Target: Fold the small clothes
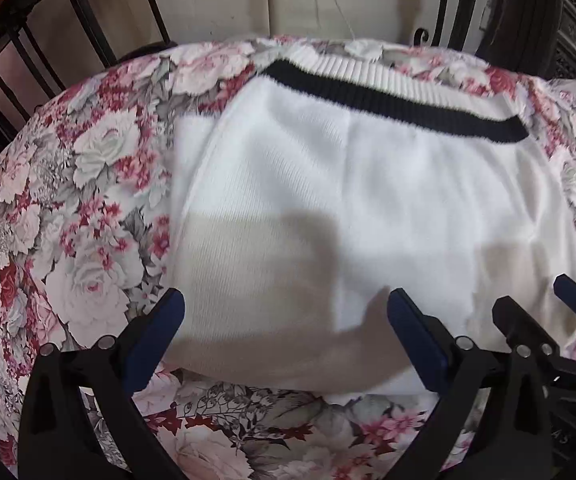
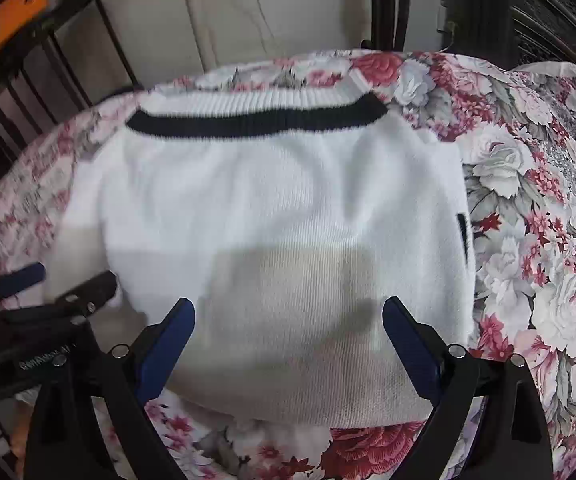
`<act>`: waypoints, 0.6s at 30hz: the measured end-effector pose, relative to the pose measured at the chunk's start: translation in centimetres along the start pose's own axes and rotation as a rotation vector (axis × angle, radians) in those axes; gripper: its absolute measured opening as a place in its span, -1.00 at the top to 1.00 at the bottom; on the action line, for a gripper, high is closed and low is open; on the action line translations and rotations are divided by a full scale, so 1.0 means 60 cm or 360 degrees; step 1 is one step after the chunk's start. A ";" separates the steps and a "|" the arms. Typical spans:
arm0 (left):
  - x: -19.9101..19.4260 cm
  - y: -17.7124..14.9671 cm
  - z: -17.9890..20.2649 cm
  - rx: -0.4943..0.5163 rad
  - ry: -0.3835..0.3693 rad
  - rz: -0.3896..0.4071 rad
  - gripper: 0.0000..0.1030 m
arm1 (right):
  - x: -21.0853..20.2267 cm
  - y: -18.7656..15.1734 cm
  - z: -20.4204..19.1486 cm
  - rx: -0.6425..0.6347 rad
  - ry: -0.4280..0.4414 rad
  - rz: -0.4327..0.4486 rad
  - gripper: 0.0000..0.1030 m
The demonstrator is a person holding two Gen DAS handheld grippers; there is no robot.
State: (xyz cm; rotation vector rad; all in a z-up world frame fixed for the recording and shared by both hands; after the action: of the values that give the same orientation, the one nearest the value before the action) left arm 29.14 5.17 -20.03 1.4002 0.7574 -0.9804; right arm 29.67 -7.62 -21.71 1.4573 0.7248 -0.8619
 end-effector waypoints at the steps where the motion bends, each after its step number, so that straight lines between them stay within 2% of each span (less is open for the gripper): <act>1: -0.004 0.002 0.005 0.0006 -0.0007 0.0010 -0.92 | -0.007 0.006 0.007 0.0035 0.0033 0.0007 -0.86; 7: -0.017 0.013 0.039 0.0043 -0.0021 0.0017 -0.92 | -0.041 0.027 0.071 0.0261 0.0202 0.0043 -0.86; 11: -0.021 0.009 0.077 0.0120 -0.0003 0.0012 -0.92 | -0.053 0.031 0.149 0.0512 0.0308 0.0071 -0.86; 15: -0.008 -0.008 0.102 0.0194 0.0038 -0.0018 -0.92 | -0.047 0.021 0.208 0.0654 0.0354 0.0103 -0.76; 18: 0.003 -0.015 0.112 0.0198 0.0041 -0.0040 -0.92 | -0.027 0.007 0.244 0.0764 0.0431 0.0075 -0.69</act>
State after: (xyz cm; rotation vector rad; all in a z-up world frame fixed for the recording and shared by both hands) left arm 27.59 -1.43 -20.19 1.5164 0.7446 -1.0456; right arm 27.87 -22.14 -19.98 2.0407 0.7068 -0.8463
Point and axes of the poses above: each gripper's, at about its wrist camera, not at the fingertips, and x roughly the way its jaws point, z to its right, y to its top, the point moved 3 cm from there along x, roughly the way its jaws point, and after that the axes turned 10 degrees about -y, right-handed, at the moved point
